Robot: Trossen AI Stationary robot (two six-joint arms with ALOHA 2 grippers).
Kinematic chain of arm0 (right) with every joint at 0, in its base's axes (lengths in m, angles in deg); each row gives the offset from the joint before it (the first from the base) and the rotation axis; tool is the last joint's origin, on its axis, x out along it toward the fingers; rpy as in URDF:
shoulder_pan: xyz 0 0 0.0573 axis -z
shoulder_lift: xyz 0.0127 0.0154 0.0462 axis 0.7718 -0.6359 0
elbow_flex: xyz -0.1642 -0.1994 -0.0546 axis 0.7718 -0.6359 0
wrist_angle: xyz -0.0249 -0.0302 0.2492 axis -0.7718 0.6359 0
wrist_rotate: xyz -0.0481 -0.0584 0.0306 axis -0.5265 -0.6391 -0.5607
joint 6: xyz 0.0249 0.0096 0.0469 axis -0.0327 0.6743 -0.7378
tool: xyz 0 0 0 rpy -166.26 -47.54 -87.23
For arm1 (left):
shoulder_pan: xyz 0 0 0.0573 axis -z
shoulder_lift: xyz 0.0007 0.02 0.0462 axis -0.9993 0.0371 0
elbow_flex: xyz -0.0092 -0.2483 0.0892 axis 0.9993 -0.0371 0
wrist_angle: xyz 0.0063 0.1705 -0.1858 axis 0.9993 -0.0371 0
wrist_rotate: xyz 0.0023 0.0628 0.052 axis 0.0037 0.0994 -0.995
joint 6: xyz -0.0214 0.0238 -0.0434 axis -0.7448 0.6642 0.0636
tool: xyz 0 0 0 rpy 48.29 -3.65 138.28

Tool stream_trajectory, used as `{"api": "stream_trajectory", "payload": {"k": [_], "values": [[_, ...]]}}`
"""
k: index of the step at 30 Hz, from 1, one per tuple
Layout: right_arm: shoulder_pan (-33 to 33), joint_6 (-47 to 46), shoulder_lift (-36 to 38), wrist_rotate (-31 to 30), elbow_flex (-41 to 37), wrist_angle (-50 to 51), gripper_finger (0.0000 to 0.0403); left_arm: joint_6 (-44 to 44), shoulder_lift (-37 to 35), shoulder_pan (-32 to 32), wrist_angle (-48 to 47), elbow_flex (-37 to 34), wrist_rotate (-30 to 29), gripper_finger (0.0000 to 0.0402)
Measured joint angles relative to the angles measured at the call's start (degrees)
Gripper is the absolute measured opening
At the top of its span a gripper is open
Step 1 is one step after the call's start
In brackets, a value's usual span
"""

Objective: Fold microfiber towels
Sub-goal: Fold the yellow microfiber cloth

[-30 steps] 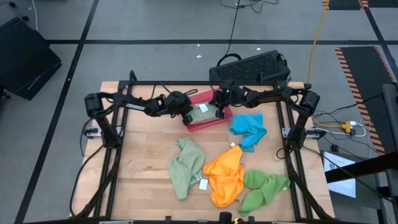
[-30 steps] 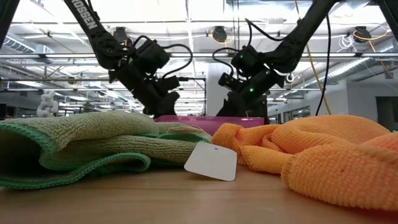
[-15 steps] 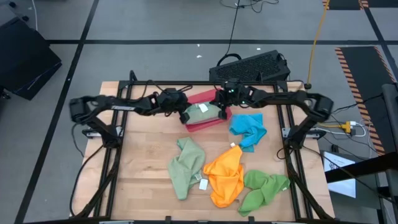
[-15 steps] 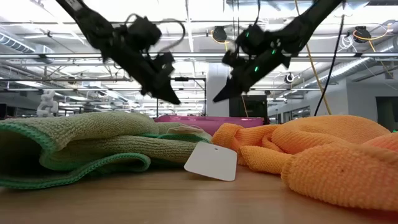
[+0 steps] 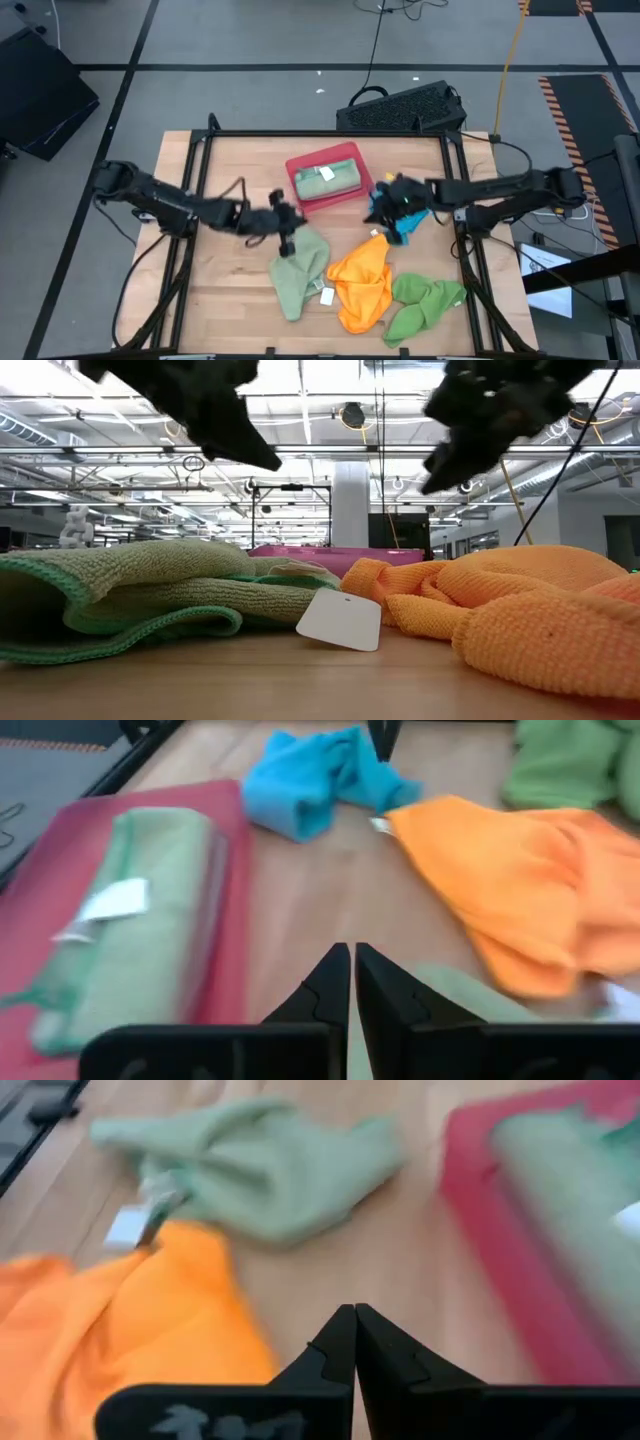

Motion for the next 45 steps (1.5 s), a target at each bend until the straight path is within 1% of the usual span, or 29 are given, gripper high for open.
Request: {"api": "stream_trajectory", "payload": {"k": [3,5,7,10,13,16,19,24,28,32,34,37,38,41,43,45], "values": [[-5.3,-3.4,2.4,-3.6,-4.4,-1.8,0.0000,-4.0,2.2,6.3,3.6,0.1,-5.2,0.0029],[-8.4,-5.3,3.1,-5.2,-6.8,-4.2,0.0000,-6.2,4.2,10.0,4.5,0.0,-8.6,0.0043],[-11.1,-6.0,3.7,-6.2,-8.7,-6.5,0.0000,-8.9,6.8,12.9,7.9,0.0,-11.3,0.0065],[-13.9,-7.2,3.6,-9.4,-9.2,-9.5,0.0000,-13.2,10.3,16.3,11.3,0.0,-14.9,0.0105],[-16.9,-9.2,3.5,-13.2,-9.3,-9.6,0.0000,-15.4,14.7,18.3,16.3,0.6,-16.3,0.0142],[-20.4,-11.1,2.9,-16.1,-9.3,-9.4,0.0000,-15.5,19.5,18.8,18.1,4.3,-16.1,0.0167],[-24.3,-12.5,1.5,-18.0,-9.3,-9.7,0.0000,-14.9,23.7,18.5,15.0,9.6,-15.9,0.0182],[-29.7,-14.7,-0.6,-21.4,-9.6,-9.1,0.0000,-12.4,30.4,18.2,7.7,21.4,-13.8,0.0195],[-32.4,-16.4,-1.5,-22.2,-9.5,-9.9,0.0000,-10.9,35.5,18.3,0.3,30.4,-13.2,0.0205],[-34.1,-16.9,-1.7,-22.2,-9.5,-11.2,0.0000,-12.1,38.6,17.9,-9.4,36.9,-13.0,0.0223],[-34.8,-16.9,-1.7,-22.3,-9.5,-12.0,0.0000,-14.2,38.7,17.3,-14.8,38.3,-13.1,0.0237],[-35.8,-16.9,-1.7,-22.5,-9.5,-12.1,0.0000,-18.9,38.4,16.2,-18.1,38.7,-12.4,0.0256],[-36.2,-16.9,-1.7,-22.6,-9.5,-12.3,0.0000,-20.2,38.3,15.8,-18.7,38.7,-11.6,0.0261],[-36.8,-16.1,-1.7,-25.5,-9.5,-12.9,0.0000,-24.3,38.3,15.1,-18.6,37.9,-7.4,0.0269],[-36.7,-15.2,-1.7,-27.2,-9.5,-13.0,0.0000,-26.1,39.4,14.8,-18.6,37.4,-5.8,0.0270],[-36.7,-14.6,-1.7,-28.6,-9.5,-13.5,0.0000,-26.3,40.5,14.5,-19.6,36.8,-5.6,0.0269]]}}
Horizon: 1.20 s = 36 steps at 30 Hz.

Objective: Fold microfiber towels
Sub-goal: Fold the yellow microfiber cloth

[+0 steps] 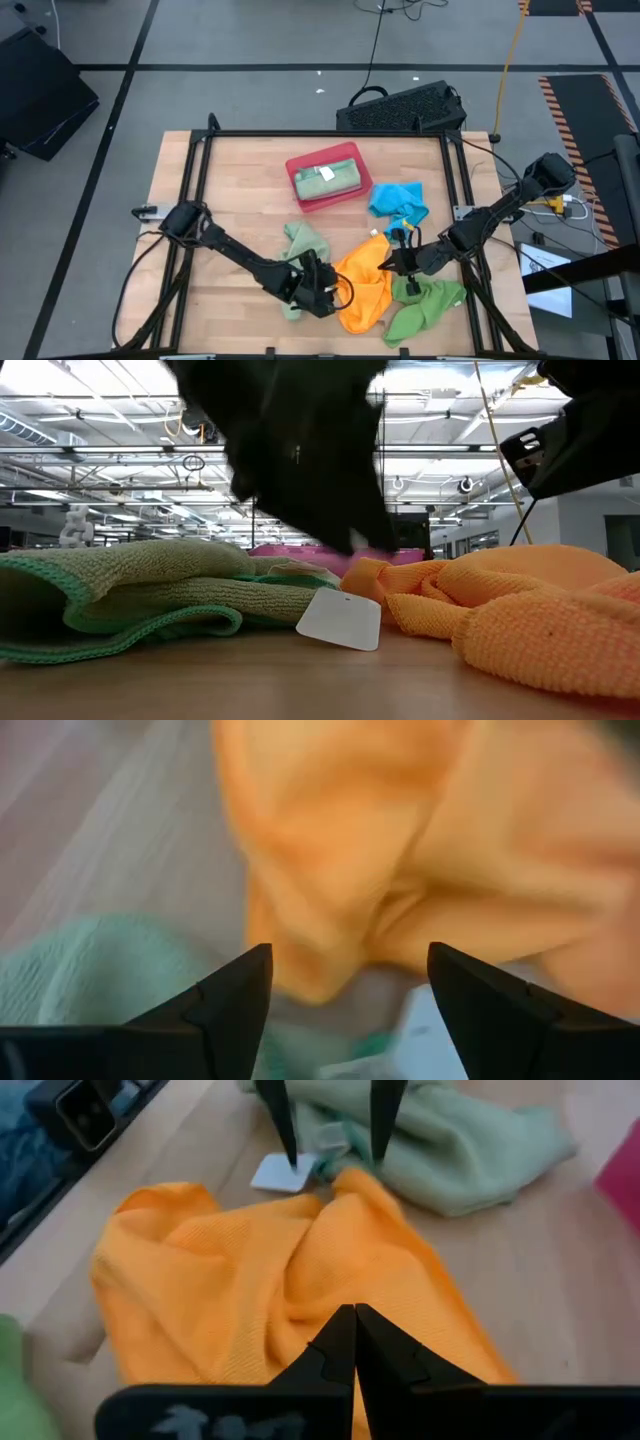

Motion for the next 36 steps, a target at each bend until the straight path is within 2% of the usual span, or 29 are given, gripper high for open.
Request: {"api": "stream_trajectory", "payload": {"k": [4,7,15,16,19,23,30,36], "values": [[0.0,1.1,0.0,-1.0,0.0,-0.1,0.0000,0.4,1.3,-0.8,0.8,0.1,-0.1,0.0245],[0.0,3.6,0.0,-1.0,0.0,-0.6,0.0000,2.1,2.1,-1.2,1.5,0.1,-0.7,0.0206],[0.4,5.9,0.0,-1.0,0.0,-1.3,0.0000,6.6,1.1,-0.2,2.1,0.1,-2.1,0.0027],[0.4,5.9,0.0,-1.1,0.0,-1.3,0.0000,7.0,0.4,0.3,2.0,0.1,-2.1,0.0015],[0.4,5.3,0.0,-1.3,0.0,-2.2,0.0000,7.5,-1.9,1.6,2.0,0.1,-3.7,0.0017],[0.4,2.2,-2.1,-1.3,0.0,-5.0,0.0011,10.5,-5.4,3.7,2.1,0.1,-9.4,0.0023],[0.4,3.0,-11.5,-1.2,0.0,-18.5,0.0090,17.2,-9.8,6.9,5.1,0.1,-13.2,0.0006],[0.4,7.7,-16.9,-1.1,0.0,-30.7,0.0151,18.5,-11.4,7.8,7.3,0.1,-15.6,0.0030]]}}
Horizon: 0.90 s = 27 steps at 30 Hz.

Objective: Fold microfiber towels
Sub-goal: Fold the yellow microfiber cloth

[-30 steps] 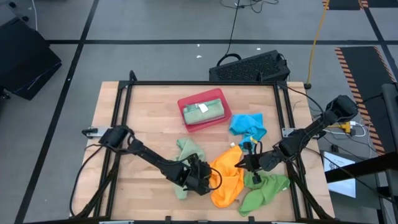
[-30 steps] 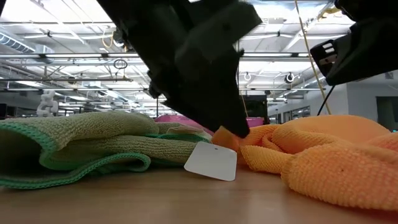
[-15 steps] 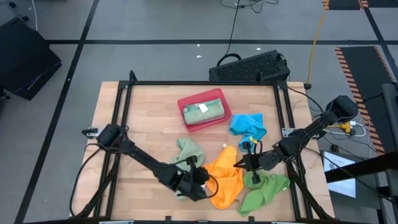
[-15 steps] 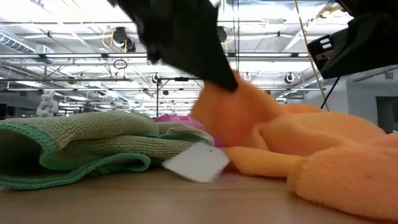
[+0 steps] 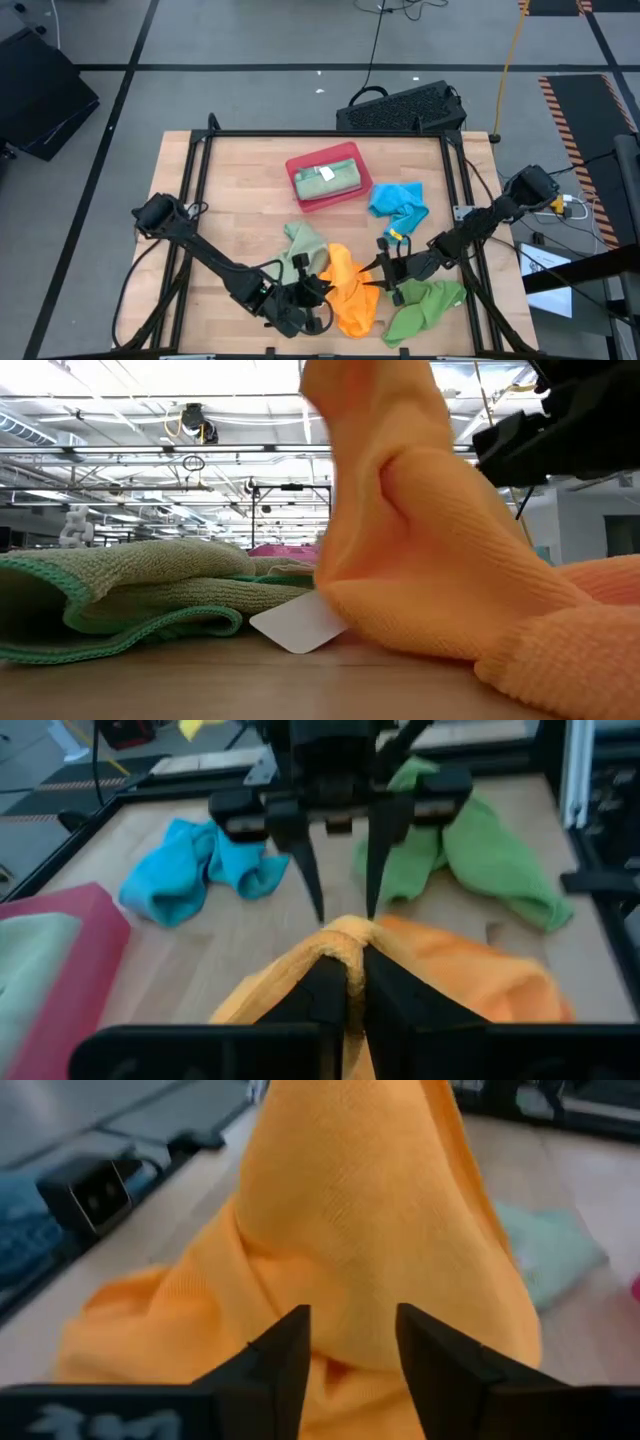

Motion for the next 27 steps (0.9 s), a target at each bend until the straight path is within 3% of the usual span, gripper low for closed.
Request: {"api": "stream_trajectory", "payload": {"k": [4,6,12,21,27], "values": [[-0.3,0.0,-1.9,5.9,0.0,-3.5,0.0175,1.2,-0.5,-0.2,2.4,0.0,-0.8,0.0034],[-0.5,-1.6,-1.8,10.5,0.0,-3.6,0.0180,0.7,-0.9,-0.3,1.9,0.0,-4.6,0.0034],[-2.2,-4.0,-1.8,10.6,0.9,-0.5,0.0182,-16.1,-1.9,-0.7,-13.0,0.0,-17.5,0.0034],[-4.2,-4.4,-3.2,9.2,7.2,13.4,0.0183,-44.9,-2.0,-0.8,-42.0,0.0,-18.2,0.0035],[-5.5,-3.7,-9.3,10.8,11.5,11.1,0.0183,-57.4,-1.7,-0.9,-53.6,0.0,-15.6,0.0035]]}}
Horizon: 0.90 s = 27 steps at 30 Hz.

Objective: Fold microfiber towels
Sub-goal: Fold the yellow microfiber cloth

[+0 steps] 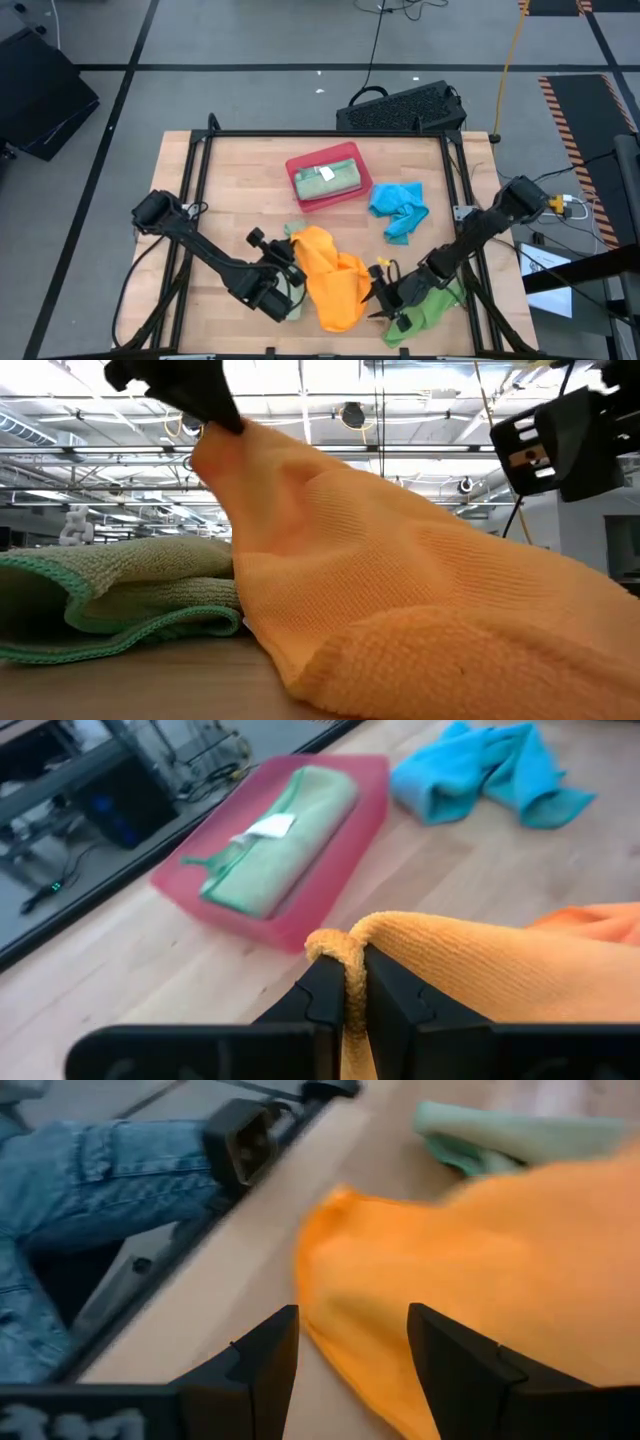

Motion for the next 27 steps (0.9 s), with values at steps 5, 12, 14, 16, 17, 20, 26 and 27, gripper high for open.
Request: {"api": "stream_trajectory", "payload": {"k": [5,12,14,16,17,20,26,27], "values": [[0.3,3.8,-8.0,2.5,6.5,0.1,0.0183,-4.3,0.1,0.0,-1.4,-1.8,0.1,0.0035],[1.0,8.1,-17.2,5.9,16.7,3.8,0.0183,-6.9,0.2,-0.4,-1.0,-5.0,1.8,0.0035],[1.4,8.8,-18.6,5.8,18.5,6.7,0.0183,-7.3,0.2,-0.5,-0.9,-5.3,2.2,0.0035],[1.8,9.1,-19.2,5.8,19.4,7.6,0.0183,-7.4,0.2,-0.6,-0.8,-5.5,3.1,0.0035],[2.0,9.1,-19.1,5.7,19.3,8.6,0.0183,-7.5,0.2,-0.6,-0.7,-5.5,3.5,0.0035],[2.7,8.7,-19.0,5.7,19.1,9.7,0.0173,-7.7,0.2,-0.6,0.0,-5.4,4.3,0.0036],[3.6,9.6,-18.9,6.2,18.3,12.4,0.0111,-6.4,0.2,-0.4,2.9,-5.2,4.3,0.0036],[3.7,9.7,-18.8,6.4,18.1,12.5,0.0097,-5.7,0.2,-0.4,3.8,-5.2,4.3,0.0036]]}}
